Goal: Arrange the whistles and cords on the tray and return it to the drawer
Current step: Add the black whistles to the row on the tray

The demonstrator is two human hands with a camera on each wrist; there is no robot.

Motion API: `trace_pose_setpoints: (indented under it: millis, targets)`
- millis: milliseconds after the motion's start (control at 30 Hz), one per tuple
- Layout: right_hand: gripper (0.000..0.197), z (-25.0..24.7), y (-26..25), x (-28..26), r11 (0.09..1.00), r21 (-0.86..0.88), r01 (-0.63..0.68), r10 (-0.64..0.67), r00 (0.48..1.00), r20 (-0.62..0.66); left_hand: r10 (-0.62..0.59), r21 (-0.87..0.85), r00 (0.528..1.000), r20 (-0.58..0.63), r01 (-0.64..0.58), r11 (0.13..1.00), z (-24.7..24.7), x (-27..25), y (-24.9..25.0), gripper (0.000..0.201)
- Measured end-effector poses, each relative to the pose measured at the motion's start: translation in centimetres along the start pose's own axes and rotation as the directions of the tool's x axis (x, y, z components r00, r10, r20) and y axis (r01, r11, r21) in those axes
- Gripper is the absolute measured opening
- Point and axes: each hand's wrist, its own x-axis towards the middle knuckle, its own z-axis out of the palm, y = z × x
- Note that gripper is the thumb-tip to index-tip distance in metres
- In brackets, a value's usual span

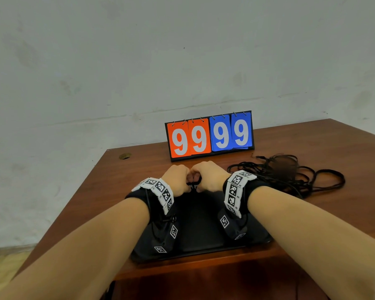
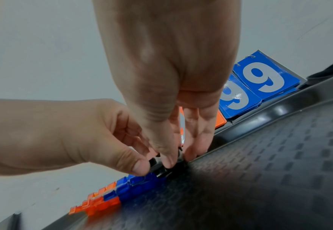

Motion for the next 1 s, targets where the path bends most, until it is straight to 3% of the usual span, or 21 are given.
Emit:
trace_pose_setpoints:
  millis: [567, 700, 1000]
  targets:
    - [0.053, 0.3, 0.1, 0.3, 0.999, 0.049, 0.002, -0.002, 1.000, 0.001, -0.006, -0.012, 0.999, 0.039, 0.006, 1.000, 0.0, -0.1, -0.1, 0.038]
    - [0.052, -0.1, 0.5, 0.2, 0.992, 0.123, 0.004, -0.001, 1.000, -0.021, 0.000, -0.083, 1.000, 0.024, 0.002, 0.997, -0.3, -0.3, -0.4, 0.037]
    - [0.036, -2.0, 2.8, -0.1, 0.963, 0.242, -0.121, 0.162, 0.974, -0.160, -0.087, -0.177, 0.994, -0.069, 0.074, 0.981, -1.3, 0.4, -1.3, 0.023]
